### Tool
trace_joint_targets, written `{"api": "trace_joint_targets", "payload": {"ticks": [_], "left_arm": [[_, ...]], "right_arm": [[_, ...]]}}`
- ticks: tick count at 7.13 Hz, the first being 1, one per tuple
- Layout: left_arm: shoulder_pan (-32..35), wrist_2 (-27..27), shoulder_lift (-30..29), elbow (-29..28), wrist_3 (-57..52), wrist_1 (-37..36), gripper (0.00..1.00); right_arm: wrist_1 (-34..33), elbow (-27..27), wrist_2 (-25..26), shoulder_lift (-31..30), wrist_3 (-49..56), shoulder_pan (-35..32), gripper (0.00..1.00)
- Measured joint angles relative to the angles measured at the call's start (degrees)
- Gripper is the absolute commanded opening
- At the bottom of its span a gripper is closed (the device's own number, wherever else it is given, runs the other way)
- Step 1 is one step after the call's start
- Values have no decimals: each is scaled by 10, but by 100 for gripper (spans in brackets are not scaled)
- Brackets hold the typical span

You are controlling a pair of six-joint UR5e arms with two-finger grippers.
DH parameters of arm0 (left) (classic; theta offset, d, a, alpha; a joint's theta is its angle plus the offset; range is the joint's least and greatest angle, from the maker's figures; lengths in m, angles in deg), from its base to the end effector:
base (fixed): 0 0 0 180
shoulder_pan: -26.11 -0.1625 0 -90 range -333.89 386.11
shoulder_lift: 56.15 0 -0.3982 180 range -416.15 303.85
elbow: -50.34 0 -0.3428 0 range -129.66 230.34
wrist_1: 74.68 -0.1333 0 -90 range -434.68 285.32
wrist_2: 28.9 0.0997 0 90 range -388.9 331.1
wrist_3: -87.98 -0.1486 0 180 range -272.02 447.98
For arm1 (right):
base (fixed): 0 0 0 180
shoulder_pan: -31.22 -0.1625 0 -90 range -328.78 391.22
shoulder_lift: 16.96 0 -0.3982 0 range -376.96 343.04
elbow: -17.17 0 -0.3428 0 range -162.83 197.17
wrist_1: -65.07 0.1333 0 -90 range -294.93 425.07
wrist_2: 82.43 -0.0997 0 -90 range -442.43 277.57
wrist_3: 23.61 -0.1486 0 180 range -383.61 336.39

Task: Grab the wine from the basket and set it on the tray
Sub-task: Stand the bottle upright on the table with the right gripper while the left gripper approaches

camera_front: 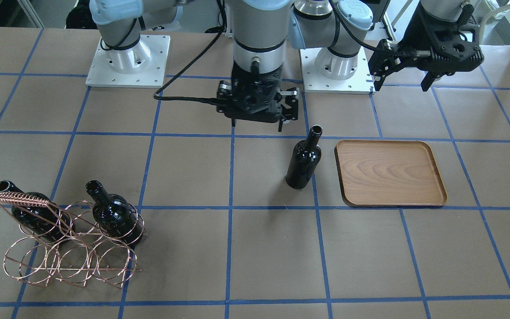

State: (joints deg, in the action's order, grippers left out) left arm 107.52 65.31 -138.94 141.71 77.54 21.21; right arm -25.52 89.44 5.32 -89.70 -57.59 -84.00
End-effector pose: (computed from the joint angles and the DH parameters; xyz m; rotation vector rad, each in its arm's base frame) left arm -0.0627 -0.4045 0.4441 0.0496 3.0688 0.0200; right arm 0.3659 -0.4504 0.3990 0.2361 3.0893 0.0051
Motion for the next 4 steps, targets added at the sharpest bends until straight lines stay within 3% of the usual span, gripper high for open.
{"api": "trace_joint_targets", "payload": {"ticks": [4], "left_arm": [[61, -5, -13, 0, 50, -6, 100]], "right_arm": [[48, 4, 5, -47, 194, 179, 99]]}}
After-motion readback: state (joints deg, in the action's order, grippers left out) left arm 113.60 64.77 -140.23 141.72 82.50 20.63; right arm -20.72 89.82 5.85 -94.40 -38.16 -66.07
